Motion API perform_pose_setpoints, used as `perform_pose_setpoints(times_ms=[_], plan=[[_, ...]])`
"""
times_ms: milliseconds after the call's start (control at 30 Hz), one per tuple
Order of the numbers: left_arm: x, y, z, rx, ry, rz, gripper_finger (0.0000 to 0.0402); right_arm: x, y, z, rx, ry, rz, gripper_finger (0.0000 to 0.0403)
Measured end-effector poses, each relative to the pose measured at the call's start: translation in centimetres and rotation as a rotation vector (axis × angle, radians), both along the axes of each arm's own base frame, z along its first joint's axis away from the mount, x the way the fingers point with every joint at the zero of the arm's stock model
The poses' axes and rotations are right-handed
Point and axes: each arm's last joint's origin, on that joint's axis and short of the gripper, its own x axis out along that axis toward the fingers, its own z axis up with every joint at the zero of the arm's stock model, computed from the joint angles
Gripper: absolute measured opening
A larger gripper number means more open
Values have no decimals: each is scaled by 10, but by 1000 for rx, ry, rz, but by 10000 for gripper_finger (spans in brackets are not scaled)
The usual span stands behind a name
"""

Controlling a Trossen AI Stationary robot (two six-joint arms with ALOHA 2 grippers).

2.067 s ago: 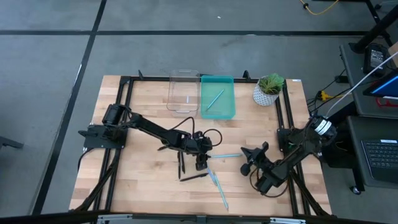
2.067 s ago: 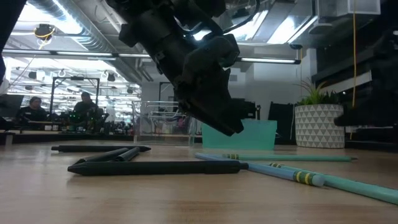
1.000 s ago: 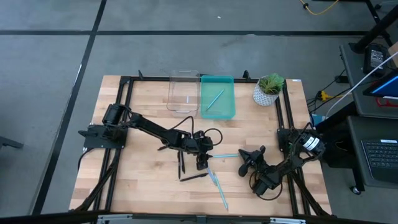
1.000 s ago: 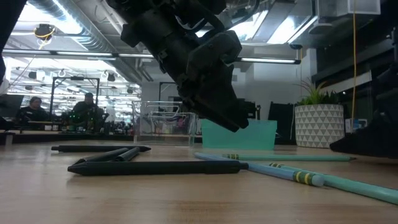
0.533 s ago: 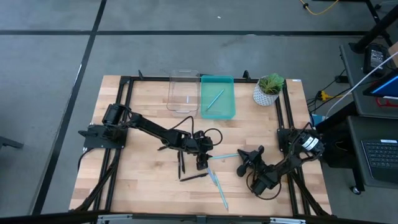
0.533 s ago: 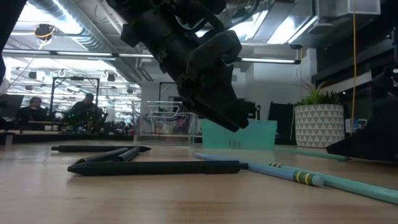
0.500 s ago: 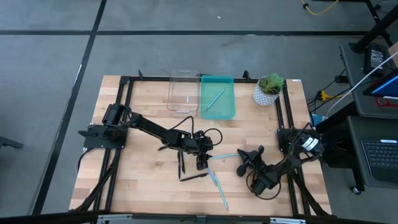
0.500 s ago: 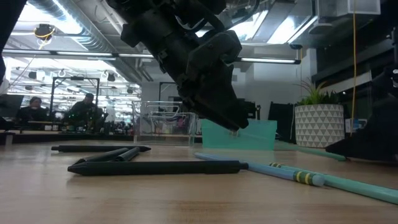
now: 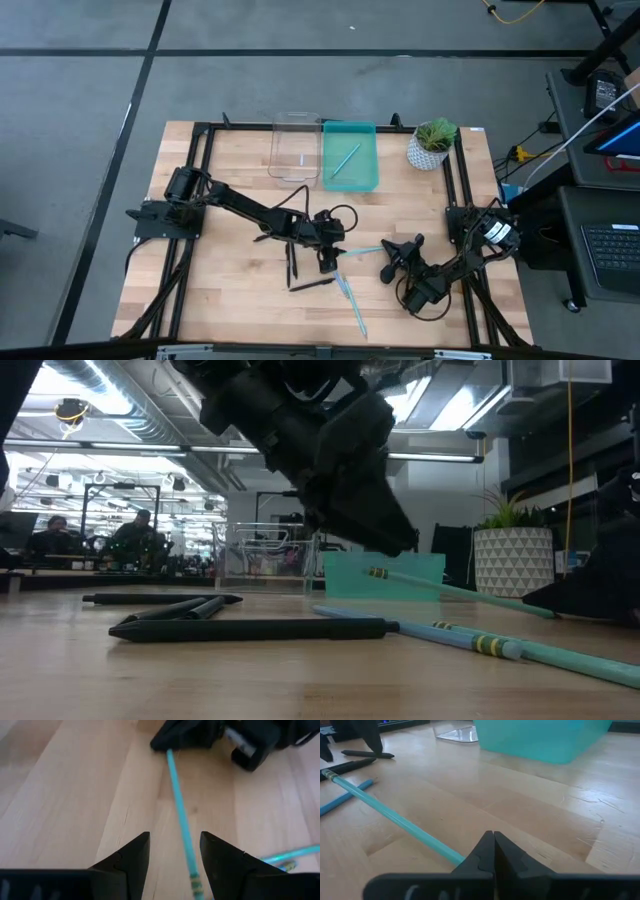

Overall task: Sort pens & pencils
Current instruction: Put the light blue pencil into the light blue bin

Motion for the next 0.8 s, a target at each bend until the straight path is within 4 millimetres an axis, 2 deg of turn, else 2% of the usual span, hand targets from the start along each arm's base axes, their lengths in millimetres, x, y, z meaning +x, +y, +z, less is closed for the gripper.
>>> perform_pose_setpoints(times_ms=[100,300,433,500,800], plan=[[4,-1,10,30,-38,-30,169,0,0,0,-2,2,0,0],[16,-5,74,126,-232,-108,169,0,0,0,1,-1,1,0],[18,-7,96,179,-278,-144,169,0,0,0,1,-1,1,0],[19,-8,101,180,-287,-145,169,0,0,0,1,-1,1,0],[16,-15,98,185,-252,-150,169,0,0,-1,1,-1,1,0]])
